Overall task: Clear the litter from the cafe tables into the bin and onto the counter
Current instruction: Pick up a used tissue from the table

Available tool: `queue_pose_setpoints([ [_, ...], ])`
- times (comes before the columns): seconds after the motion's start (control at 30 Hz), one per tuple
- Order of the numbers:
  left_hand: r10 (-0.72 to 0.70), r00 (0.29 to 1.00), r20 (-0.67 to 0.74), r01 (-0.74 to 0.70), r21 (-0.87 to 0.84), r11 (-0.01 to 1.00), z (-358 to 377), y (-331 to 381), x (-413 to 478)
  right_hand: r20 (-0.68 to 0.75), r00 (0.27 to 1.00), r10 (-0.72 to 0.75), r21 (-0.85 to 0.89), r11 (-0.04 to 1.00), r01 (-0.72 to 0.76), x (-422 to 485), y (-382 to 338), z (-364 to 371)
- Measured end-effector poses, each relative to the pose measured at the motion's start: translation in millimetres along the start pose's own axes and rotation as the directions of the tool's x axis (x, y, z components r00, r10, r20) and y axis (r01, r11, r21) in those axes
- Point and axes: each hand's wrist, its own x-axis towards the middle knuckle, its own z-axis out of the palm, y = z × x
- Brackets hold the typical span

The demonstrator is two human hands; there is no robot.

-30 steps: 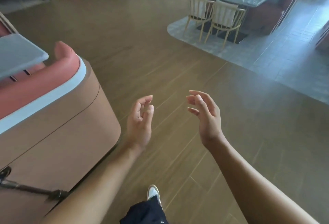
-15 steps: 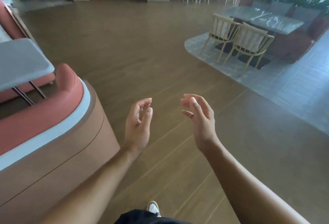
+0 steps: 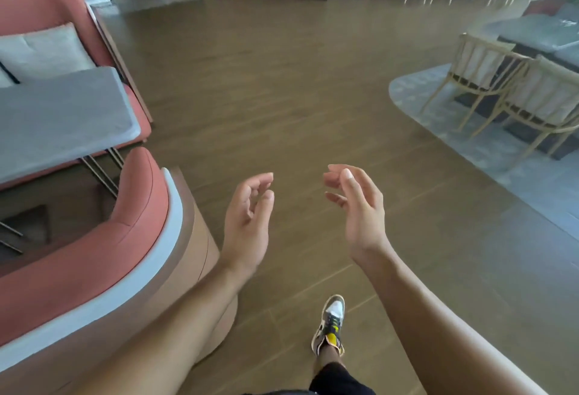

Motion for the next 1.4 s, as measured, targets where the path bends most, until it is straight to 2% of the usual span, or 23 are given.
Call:
queue_pose_setpoints([
  [0.23,-0.012,0.985,-0.173,0.018,0.033,0.999,29.6,-30.3,138.5,0.196,0.980,0.023,0.011,1.000,-0.025,171.8,33.0,33.9],
  [0.43,-0.014,0.944,-0.329,0.050,0.102,0.994,30.3,-41.4,239.1,0.345,0.938,0.035,0.023,0.999,-0.046,303.9,44.7,87.7],
  [0.63,-0.019,0.871,-0.491,0.080,0.105,0.991,-9.1,-75.9,311.4,0.516,0.855,0.056,0.011,0.997,-0.072,382.4,71.2,166.7],
  [0.83,0.047,0.770,-0.637,0.025,0.104,0.994,-79.4,-111.8,378.9,0.641,0.764,0.075,-0.010,0.996,-0.090,432.1,105.6,280.7],
  [1.07,0.069,0.651,-0.756,0.017,0.105,0.994,-193.9,-129.3,439.2,0.791,0.605,0.090,-0.041,0.995,-0.094,461.6,128.5,443.6],
  [1.23,0.122,0.500,-0.857,0.109,0.202,0.973,-265.2,-141.5,438.6,0.901,0.421,0.105,-0.075,0.993,-0.087,450.6,141.4,540.4],
  [1.4,0.111,0.338,-0.934,0.187,0.183,0.965,-296.9,-161.6,416.0,0.963,0.241,0.121,-0.105,0.991,-0.080,425.0,163.0,598.6],
])
